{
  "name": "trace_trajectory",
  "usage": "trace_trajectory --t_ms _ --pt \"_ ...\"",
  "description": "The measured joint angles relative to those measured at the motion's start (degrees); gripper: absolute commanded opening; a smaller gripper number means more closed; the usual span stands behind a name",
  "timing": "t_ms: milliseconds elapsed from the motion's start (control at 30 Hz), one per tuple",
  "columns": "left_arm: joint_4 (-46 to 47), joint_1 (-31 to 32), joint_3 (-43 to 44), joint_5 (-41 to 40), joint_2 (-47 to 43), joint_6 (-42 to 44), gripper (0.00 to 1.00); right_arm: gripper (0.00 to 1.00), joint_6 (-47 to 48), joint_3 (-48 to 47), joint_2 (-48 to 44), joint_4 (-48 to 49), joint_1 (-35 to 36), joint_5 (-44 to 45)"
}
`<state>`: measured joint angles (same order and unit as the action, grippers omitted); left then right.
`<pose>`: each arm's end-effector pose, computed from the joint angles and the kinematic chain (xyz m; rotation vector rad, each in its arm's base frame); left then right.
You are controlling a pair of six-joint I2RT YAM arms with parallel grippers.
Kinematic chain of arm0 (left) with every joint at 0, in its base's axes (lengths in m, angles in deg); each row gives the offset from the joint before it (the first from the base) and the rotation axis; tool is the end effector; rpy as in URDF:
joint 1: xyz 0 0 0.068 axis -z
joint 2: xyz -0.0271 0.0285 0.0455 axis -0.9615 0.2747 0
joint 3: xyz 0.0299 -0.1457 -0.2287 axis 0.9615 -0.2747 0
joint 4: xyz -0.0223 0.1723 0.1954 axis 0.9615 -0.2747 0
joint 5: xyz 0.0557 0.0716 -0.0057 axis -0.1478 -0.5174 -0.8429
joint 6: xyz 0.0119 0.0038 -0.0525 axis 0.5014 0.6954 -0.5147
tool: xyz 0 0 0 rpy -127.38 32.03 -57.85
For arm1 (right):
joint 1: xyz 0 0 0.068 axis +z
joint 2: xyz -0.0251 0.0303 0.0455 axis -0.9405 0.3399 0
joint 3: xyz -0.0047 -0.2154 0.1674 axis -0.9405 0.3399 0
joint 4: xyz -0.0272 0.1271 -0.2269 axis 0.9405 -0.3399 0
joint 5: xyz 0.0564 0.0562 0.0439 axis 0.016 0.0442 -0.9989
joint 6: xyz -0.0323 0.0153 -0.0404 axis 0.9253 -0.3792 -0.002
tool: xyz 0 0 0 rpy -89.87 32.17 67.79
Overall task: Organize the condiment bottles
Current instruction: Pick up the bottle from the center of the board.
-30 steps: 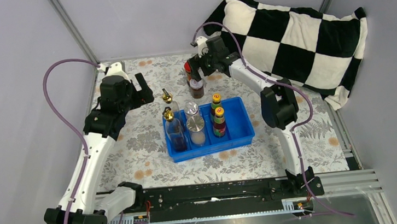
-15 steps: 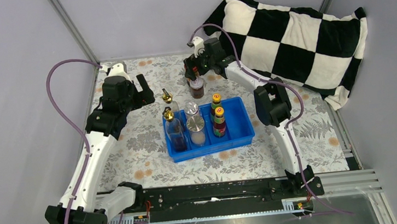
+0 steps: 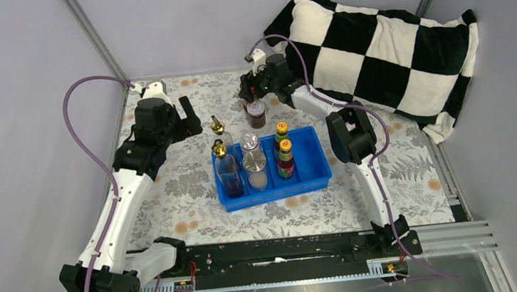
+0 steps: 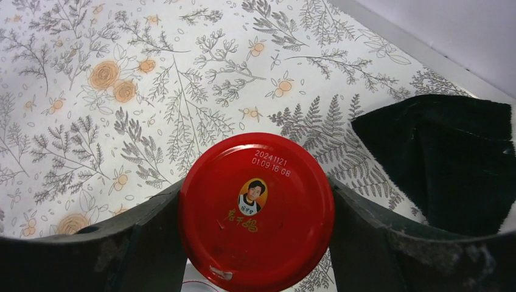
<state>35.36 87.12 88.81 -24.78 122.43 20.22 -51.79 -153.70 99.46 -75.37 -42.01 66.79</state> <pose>0.2276 -0.0478 0.3658 -0.2286 2.0977 -0.2128 0.4959 0.2793 0.2103 -0.7590 1.7648 0.6359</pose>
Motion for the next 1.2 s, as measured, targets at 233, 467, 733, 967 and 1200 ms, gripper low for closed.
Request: trace_trajectory --t_ms 233,467,733,967,1200 --pt "0.1 0.0 -0.3 0.0 0.0 0.0 0.99 0.47 -0.2 0.4 0.0 1.1 0.0 0.5" --pt "0.2 0.0 -0.4 0.1 0.0 0.0 0.99 0.45 0.0 0.4 -0.1 1.2 0.0 2.1" --pt "0.3 0.0 -0.5 0.3 0.0 0.0 0.99 0.42 0.2 0.5 -1.4 -1.7 -0.2 7.8" --pt "0.4 0.0 -0.7 0.9 -0.1 0.0 0.99 0.41 -0.3 4.0 -7.4 -4.0 -1.5 11.8" --pt "0.4 0.0 -0.7 2.1 -0.1 0.0 0.99 0.39 -0.9 8.8 -19.3 -5.8 -4.7 15.3"
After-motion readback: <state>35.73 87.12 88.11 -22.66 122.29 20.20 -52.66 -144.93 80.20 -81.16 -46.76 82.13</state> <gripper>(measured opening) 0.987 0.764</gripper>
